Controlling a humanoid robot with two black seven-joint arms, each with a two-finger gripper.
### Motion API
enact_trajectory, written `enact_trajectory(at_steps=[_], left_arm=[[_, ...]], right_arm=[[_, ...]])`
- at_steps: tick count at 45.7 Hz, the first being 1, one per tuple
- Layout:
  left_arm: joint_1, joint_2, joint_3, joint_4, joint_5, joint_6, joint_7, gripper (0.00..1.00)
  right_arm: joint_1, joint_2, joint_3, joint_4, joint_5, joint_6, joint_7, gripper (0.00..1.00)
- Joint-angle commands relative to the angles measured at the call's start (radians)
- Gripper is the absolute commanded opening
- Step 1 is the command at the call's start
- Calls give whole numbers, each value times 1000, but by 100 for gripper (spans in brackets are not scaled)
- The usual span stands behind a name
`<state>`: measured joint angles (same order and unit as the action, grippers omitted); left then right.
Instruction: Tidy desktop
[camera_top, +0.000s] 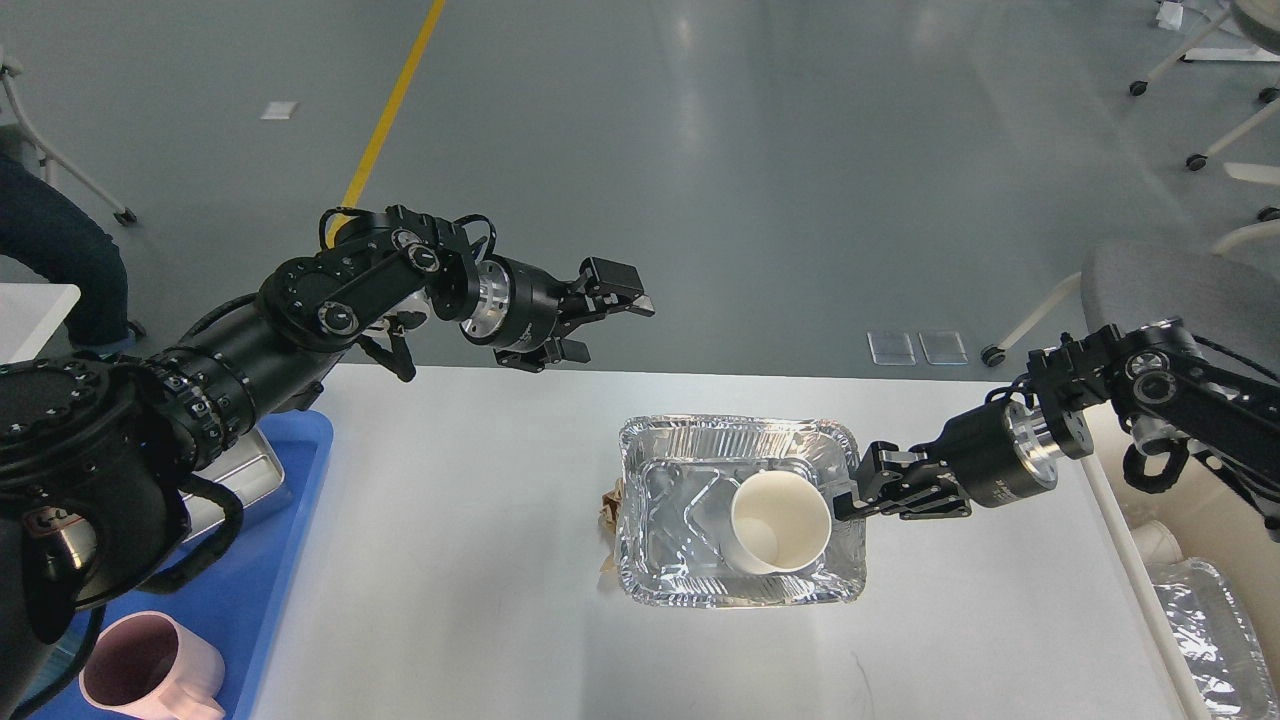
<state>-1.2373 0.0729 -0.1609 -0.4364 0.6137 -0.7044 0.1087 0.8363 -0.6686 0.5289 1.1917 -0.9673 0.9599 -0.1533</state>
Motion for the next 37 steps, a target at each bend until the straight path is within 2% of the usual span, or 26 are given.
enact_trajectory(at_steps=[1,37], left_arm=[[25,4,0,-1,-3,3,0,98],[64,44,1,1,-3,0,14,98]], right_arm=[[0,0,0,0,10,0,0,1],[-19,0,2,2,7,0,-2,0]])
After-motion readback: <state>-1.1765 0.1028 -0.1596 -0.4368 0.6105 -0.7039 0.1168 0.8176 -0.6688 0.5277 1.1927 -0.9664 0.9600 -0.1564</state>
